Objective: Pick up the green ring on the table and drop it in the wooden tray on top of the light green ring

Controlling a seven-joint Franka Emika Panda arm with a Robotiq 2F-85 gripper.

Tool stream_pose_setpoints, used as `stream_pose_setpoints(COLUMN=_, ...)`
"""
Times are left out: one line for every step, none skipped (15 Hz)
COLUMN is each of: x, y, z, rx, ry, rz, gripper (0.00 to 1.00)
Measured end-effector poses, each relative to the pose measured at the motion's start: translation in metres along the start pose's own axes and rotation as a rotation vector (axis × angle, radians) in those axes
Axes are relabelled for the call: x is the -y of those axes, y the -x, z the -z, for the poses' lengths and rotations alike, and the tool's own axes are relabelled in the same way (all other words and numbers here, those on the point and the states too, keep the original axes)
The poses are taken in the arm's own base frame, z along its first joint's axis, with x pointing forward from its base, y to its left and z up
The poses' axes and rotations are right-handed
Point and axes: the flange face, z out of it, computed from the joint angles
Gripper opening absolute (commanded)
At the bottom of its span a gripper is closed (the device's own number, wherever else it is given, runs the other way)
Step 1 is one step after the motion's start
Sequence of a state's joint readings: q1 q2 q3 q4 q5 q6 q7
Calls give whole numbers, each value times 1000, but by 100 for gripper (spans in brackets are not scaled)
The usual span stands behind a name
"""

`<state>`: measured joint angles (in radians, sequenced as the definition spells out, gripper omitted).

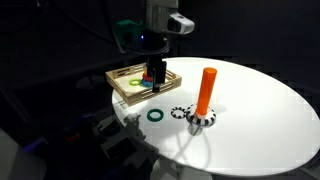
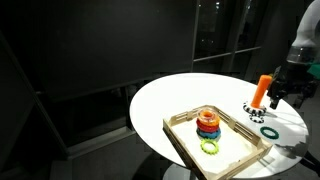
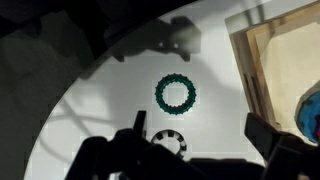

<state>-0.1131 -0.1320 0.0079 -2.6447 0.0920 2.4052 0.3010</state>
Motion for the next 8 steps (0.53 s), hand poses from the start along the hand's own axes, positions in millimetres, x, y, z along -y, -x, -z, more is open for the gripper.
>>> stream_pose_setpoints(x=0, y=-1, z=-12, rx=3, ry=13, rz=-5, gripper=100)
stream_pose_setpoints(x=0, y=-2, z=-23, rx=5, ry=28, rz=-9, gripper=100)
stream_pose_setpoints(x=1, y=-3, z=-34, rx=8, ry=43, rz=-14, gripper=100)
stream_pose_setpoints(x=2, y=-4, z=-45, rx=13, ry=56, rz=-18, gripper=100)
stream_pose_setpoints(x=3, y=-4, z=-56, rx=16, ry=71, rz=-22, gripper=100)
stream_pose_setpoints(x=3, y=-4, z=-66, rx=20, ry=84, rz=-25, gripper=100)
stream_pose_setpoints(x=4, y=-4, z=-76, rx=23, ry=95, rz=-29, gripper=100)
stream_pose_setpoints(x=5, y=-3, z=-84, rx=26, ry=104, rz=-33, gripper=100)
